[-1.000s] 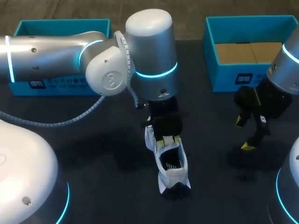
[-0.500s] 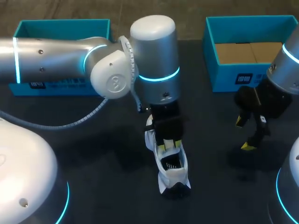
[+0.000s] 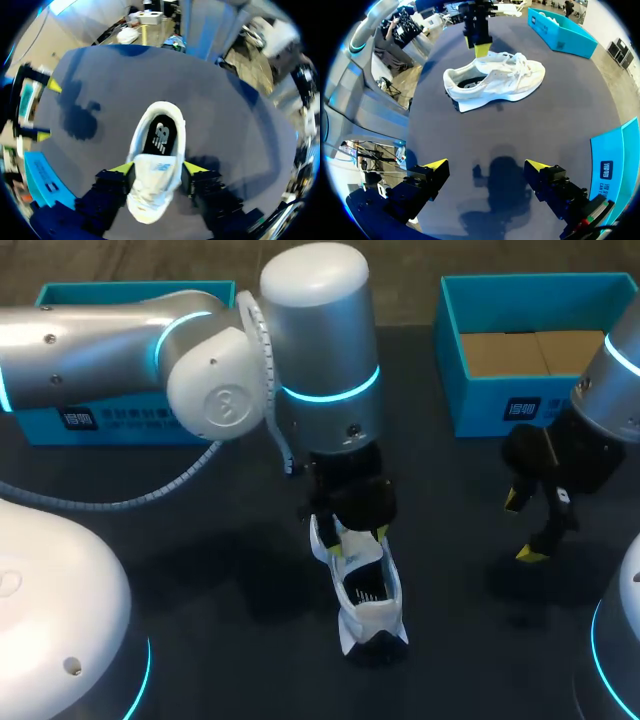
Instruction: Take the shoe out of the shoebox, open the shoe tongue, remove and reinsert the insole, then place the shoe into the shoebox
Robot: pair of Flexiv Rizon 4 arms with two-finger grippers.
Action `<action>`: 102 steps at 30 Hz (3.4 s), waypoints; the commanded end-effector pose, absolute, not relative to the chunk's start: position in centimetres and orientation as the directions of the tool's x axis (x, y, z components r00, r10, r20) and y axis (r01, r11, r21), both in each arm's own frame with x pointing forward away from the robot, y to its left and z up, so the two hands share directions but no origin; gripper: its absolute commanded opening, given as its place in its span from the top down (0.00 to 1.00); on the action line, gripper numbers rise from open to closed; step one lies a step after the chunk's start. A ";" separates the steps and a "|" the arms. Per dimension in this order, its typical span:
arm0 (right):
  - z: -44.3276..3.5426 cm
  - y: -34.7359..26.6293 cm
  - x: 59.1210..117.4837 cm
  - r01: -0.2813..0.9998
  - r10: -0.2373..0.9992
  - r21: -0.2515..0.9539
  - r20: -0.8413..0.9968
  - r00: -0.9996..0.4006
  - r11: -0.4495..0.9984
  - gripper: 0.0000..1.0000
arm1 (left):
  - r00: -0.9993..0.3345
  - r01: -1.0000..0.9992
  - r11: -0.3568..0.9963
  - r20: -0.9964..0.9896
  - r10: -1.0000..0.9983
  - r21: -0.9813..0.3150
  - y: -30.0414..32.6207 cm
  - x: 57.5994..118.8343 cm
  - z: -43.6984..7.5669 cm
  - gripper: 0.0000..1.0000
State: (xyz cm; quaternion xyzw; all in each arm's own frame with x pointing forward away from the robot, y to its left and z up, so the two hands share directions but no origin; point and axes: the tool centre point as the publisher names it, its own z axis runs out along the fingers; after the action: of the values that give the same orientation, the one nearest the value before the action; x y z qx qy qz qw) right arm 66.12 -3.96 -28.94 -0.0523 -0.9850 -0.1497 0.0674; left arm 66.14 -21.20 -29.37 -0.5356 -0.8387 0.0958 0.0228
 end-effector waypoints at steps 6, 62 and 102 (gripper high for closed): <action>-29.0 -3.9 66.1 0.124 0.084 0.286 0.148 -0.985 0.950 0.00 | -0.667 0.736 0.656 -0.013 0.745 -0.165 -19.6 65.8 -28.5 0.00; -29.0 -3.9 66.1 0.124 0.084 0.286 0.148 -0.985 0.950 0.00 | -0.995 0.080 0.985 0.042 0.087 -0.156 -21.4 56.2 -26.8 0.00; -29.0 -3.9 66.1 0.124 0.084 0.286 0.148 -0.985 0.950 0.00 | -0.981 -0.103 0.991 0.176 -0.086 -0.089 -24.7 56.8 -36.4 0.00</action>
State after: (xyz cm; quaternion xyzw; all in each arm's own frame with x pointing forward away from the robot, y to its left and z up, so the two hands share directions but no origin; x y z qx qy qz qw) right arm 66.11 -3.97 -28.94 -0.0526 -0.9850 -0.1497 0.0673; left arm 57.05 -23.79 -35.63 0.0480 -0.9936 0.0544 0.0866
